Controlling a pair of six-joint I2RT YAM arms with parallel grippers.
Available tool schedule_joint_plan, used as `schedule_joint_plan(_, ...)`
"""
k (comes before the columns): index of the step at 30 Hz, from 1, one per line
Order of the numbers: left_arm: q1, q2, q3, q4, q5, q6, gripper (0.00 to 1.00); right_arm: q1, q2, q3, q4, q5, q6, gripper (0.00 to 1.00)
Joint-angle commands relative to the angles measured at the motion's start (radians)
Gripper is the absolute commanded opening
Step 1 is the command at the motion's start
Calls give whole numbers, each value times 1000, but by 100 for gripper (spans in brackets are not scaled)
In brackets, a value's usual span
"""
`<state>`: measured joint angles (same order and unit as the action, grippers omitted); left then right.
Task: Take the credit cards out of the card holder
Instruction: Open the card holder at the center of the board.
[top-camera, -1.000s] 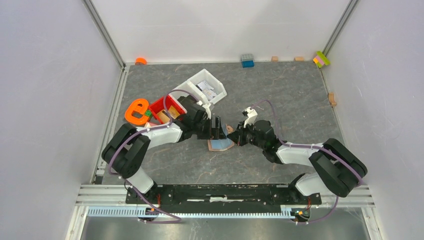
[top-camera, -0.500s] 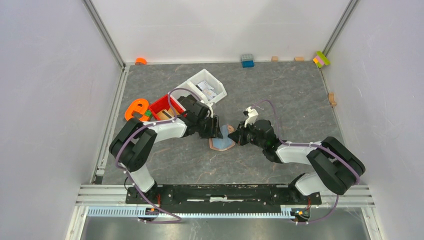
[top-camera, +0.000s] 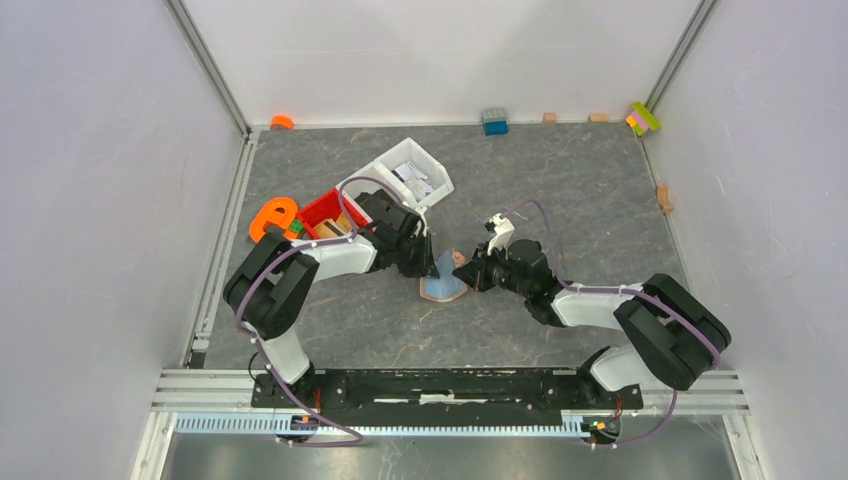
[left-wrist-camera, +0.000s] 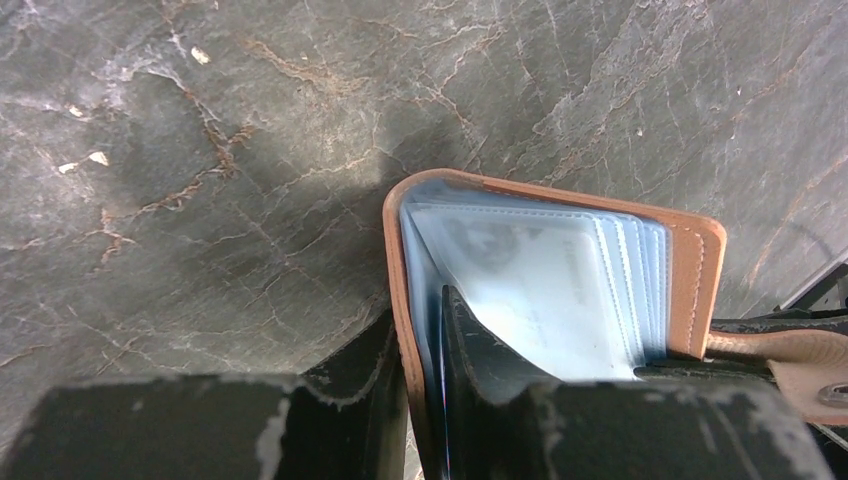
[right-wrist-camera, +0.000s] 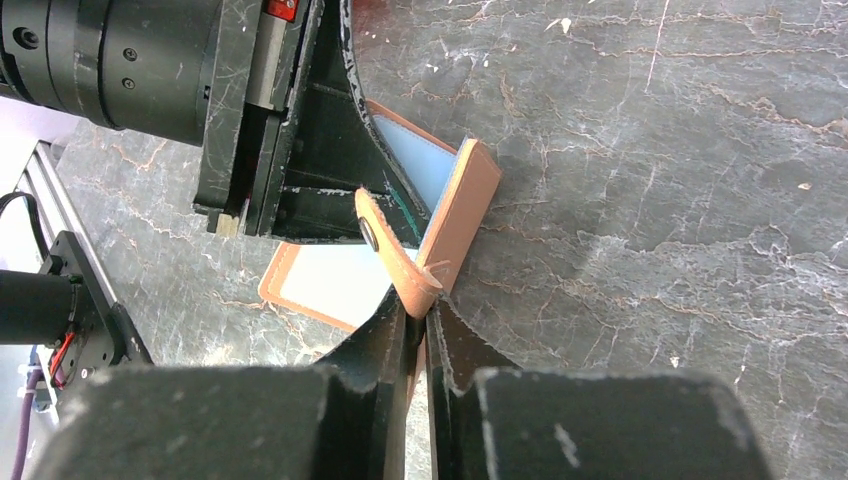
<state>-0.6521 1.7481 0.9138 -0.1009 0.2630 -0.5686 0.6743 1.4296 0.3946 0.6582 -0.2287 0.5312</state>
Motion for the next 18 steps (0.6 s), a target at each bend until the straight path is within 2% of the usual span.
schedule_joint_plan(1,-8,27,23,-17,-1,16,23,10,13,19,12,-43,-4,11)
schedule_joint_plan(15,-7,41,31,-19,21,14,23,10,62,65,-48,-63,-26,11)
schedule_joint_plan(17,-8,41,30,-14,27,13,23,10,77,73,-49,-75,-22,13)
schedule_joint_plan(18,-8,41,31,-13,29,13,23,10,84,76,-51,-80,-20,17)
